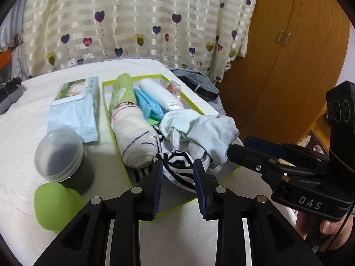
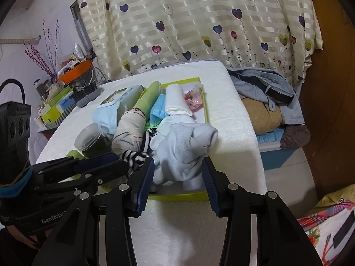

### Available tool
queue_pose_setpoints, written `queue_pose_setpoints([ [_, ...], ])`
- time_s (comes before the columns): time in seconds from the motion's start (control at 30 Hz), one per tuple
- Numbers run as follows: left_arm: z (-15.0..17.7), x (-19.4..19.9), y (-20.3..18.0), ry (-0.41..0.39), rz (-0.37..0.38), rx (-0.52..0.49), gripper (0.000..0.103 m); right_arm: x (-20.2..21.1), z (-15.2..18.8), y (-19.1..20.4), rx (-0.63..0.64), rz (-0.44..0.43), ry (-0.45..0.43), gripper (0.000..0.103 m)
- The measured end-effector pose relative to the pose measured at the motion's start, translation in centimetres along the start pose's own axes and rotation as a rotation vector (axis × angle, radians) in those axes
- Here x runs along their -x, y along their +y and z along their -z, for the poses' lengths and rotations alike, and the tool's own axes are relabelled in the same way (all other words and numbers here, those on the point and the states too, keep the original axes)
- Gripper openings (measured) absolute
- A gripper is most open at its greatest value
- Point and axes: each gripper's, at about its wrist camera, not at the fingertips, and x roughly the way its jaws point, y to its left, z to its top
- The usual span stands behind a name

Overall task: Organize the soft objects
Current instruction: 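Open both tools to release the socks in the box and withdraw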

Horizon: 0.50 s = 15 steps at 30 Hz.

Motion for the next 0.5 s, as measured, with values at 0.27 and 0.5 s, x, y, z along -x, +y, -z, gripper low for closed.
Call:
queue_pose_setpoints([
  [0.27,0.5,2.5,0.3,-0.045,-0.035,0.009,0.026,1.2,0.9,2.7,0.065,0.035,-0.006,0.046],
  [0.5,1.6,4.4,0.4,-0.068,-0.066,0.002,0.027,1.9,2.0,4.6,0.097,0.06,-0.002,0.046],
])
